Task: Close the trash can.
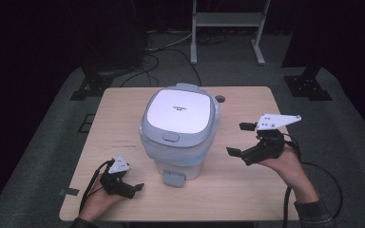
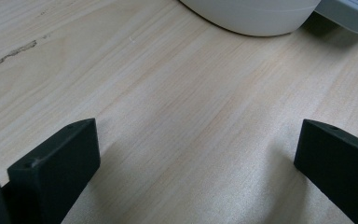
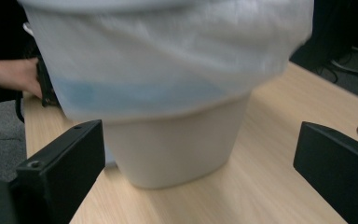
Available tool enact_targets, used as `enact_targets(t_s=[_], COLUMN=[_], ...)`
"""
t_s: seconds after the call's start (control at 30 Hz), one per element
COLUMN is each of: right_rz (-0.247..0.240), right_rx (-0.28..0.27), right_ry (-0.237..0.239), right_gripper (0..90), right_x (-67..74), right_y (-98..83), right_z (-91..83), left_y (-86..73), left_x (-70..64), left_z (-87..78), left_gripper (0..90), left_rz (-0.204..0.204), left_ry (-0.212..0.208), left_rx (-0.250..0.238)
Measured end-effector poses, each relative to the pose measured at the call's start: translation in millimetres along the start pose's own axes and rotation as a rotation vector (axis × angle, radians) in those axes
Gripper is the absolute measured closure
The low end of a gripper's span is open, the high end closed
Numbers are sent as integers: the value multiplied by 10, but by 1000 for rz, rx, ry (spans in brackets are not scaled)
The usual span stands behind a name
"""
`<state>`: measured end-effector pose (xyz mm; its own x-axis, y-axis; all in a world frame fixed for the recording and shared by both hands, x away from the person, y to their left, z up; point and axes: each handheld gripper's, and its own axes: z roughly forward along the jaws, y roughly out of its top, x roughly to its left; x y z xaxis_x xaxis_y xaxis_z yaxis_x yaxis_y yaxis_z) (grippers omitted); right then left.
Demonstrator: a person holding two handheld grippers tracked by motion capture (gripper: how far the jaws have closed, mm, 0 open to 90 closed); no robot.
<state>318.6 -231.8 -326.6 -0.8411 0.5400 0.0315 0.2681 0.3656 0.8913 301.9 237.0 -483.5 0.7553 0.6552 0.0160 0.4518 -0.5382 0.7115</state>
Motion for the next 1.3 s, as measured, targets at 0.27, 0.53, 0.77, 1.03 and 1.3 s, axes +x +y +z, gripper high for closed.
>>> enact_targets(t_s=[0.27, 0.53, 0.77, 1.03, 1.3], right_rz=[32, 77, 134, 156, 162], right_rx=[49, 75, 87, 138, 203], right_ry=[-21, -47, -82, -144, -199], right_gripper=[12, 11, 12, 11, 12], right_x=[-45, -71, -96, -104, -161], right_y=[-399, -751, -1060, -1373, -1566], right_z=[111, 100, 43, 2, -39], left_y=[0, 0, 0, 0, 0], left_x=[-1, -1, -1, -1, -1], left_z=[0, 0, 2, 2, 2], left_gripper=[0, 0, 0, 0, 0], left_rz=[-1, -1, -2, -2, -2], left_ry=[0, 0, 0, 0, 0], left_rx=[0, 0, -3, -3, -2])
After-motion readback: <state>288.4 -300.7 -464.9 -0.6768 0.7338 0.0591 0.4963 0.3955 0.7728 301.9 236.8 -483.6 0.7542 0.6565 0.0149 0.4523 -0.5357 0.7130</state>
